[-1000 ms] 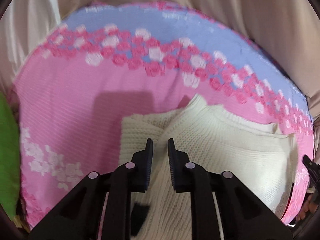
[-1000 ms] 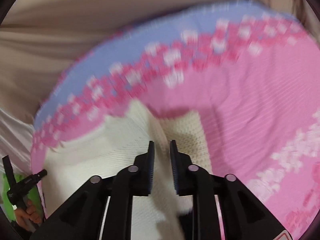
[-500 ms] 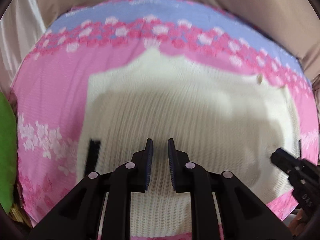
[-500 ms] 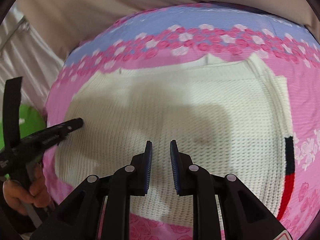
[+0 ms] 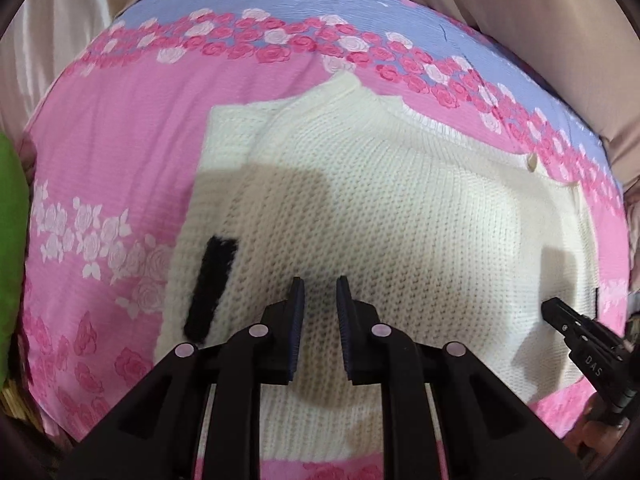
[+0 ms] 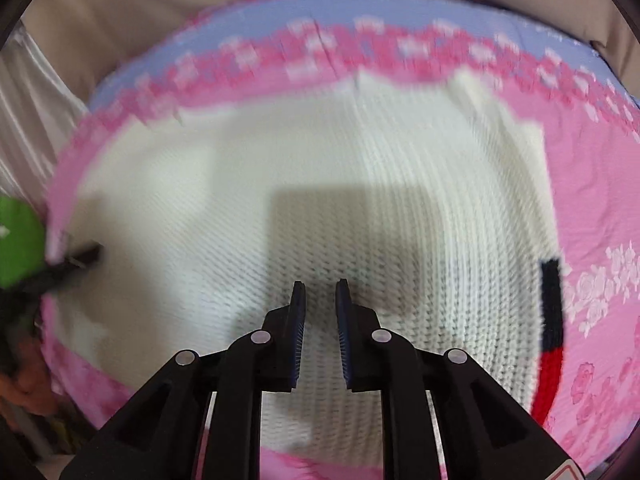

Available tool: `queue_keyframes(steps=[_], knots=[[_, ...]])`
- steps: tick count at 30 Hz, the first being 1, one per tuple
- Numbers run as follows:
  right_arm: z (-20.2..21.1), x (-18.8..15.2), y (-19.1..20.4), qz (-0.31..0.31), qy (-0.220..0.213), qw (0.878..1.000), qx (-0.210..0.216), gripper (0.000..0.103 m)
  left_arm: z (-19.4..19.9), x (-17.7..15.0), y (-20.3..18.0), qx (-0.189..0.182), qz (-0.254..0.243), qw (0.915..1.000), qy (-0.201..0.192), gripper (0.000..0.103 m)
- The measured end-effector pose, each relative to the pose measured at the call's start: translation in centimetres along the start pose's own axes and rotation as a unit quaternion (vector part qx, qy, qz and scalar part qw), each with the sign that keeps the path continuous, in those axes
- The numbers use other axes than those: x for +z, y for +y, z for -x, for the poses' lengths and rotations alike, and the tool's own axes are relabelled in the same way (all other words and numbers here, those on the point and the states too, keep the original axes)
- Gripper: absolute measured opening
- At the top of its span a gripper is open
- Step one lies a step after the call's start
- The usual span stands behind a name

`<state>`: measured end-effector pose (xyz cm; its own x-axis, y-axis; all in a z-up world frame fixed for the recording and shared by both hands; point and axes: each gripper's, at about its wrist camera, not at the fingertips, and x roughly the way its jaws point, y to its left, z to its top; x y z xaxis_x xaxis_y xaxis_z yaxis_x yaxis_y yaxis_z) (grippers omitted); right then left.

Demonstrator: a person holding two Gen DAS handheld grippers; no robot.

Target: Fold small clothes

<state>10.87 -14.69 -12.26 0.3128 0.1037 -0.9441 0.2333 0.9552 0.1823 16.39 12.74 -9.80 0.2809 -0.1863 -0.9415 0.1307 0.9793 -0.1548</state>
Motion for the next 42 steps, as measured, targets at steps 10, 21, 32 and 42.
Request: queue_keyframes(steps=[10, 21, 32, 42], knots=[[4.2, 1.8, 1.9, -0.004, -0.047, 0.998, 0.041, 0.016, 3.3, -1.2, 6.3, 0.013, 0.082, 0.9960, -0.034, 0.036], [0.2, 3.1, 5.7, 0.037, -0.006, 0.998, 0.054, 0.016, 1.1, -2.8, 9.6, -0.049, 0.180, 0.9824, -0.004, 0.052], [-2.7, 3.4, 6.2, 0.046, 0.014, 0.998, 0.043, 0.016, -1.4, -2.0, 8.5, -0.060, 0.171, 0.9831, 0.025, 0.068], [-2.8, 3.5, 5.1, 0.033, 0.006, 0.997, 0.066, 0.016, -1.6, -1.2, 7.8, -0.049, 0.173, 0.9833, 0.028, 0.041]])
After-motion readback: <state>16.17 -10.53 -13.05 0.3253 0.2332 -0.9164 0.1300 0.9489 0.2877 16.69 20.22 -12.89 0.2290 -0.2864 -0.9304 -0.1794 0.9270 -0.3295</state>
